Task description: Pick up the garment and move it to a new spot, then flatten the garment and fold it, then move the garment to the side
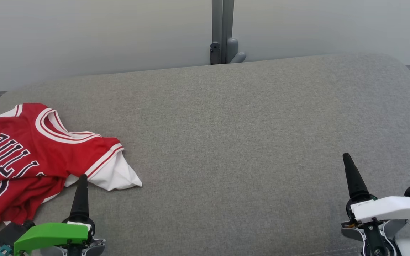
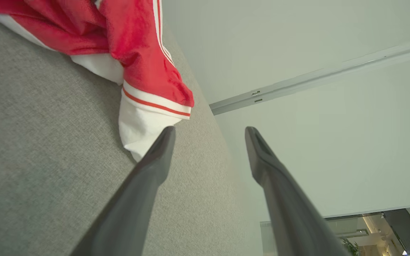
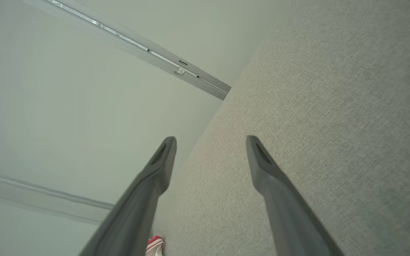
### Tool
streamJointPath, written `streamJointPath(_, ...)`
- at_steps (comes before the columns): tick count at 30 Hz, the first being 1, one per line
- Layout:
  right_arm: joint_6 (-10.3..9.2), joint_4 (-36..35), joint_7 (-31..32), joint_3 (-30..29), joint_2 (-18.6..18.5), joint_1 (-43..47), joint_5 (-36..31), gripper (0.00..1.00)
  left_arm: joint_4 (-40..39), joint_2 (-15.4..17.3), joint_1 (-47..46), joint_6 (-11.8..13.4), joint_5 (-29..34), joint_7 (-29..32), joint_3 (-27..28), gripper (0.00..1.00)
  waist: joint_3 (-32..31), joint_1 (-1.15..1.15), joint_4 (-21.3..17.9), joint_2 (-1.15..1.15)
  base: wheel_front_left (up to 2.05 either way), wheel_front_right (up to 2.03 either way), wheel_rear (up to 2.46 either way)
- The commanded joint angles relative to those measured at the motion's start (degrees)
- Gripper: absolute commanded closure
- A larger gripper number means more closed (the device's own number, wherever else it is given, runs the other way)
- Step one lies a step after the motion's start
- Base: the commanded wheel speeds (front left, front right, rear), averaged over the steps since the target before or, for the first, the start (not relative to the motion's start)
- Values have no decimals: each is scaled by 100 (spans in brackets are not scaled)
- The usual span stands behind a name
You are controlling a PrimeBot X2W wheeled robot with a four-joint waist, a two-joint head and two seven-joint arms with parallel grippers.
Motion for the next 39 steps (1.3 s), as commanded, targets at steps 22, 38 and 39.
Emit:
streamJointPath(22,3,-233,-479,112,-233,61,-3088,0,72,180,-18,-43,2813,-473,-97,0,-34,0,15,25,0,0,0)
streamJointPath(38,3,-8,-746,43,-302,105,-4374,0,-47,333,94,-66,4234,-741,-148,0,-31,0,-41,32,0,0,0)
streamJointPath(39,3,-9,-757,33,-299,105,-4435,0,-68,338,105,-66,4318,-749,-146,0,-31,0,-43,33,0,0,0)
